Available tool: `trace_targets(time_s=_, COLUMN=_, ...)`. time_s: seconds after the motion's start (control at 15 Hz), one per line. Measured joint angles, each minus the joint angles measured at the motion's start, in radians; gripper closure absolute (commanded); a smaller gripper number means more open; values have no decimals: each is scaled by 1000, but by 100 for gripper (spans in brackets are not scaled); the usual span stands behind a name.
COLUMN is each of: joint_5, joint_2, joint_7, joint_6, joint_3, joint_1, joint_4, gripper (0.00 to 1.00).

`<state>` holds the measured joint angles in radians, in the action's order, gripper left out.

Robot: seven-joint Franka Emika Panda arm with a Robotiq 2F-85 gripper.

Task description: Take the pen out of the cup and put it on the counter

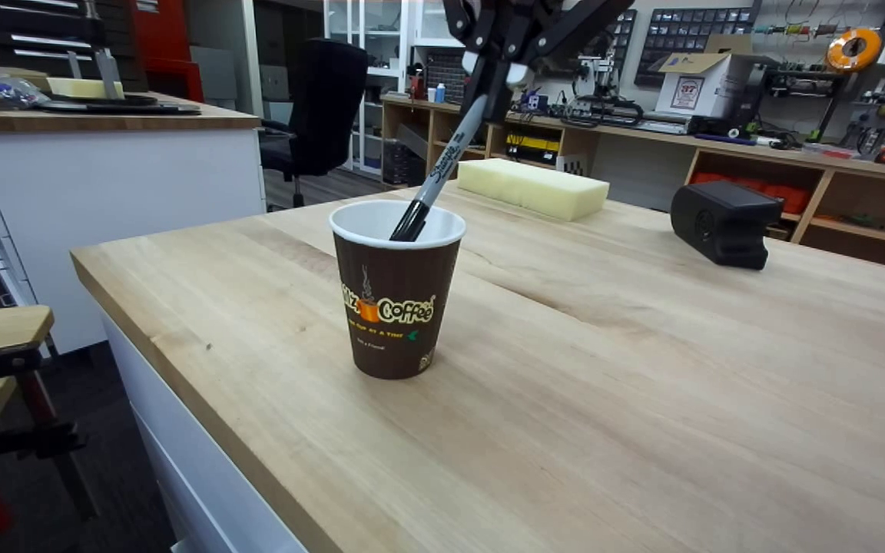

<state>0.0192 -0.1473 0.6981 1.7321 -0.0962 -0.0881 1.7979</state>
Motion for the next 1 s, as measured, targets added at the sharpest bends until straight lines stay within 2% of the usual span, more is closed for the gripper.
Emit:
trace_targets(time_s=0.27, joint_5=84, joint_2=8, joint_7=-4, joint_6=45, joint_3=26, joint_1=12, joint_4=-26, gripper=97)
trace_targets(time_s=0.53, joint_5=151, joint_2=11, joint_7=-4, joint_6=203, joint_3=57, joint_1=34, joint_4=-31, gripper=97)
trace_targets(time_s=1.0, joint_5=149, joint_2=11, joint_7=34, joint_6=381, joint_3=93, joint_1=51, joint_4=-29, gripper=97)
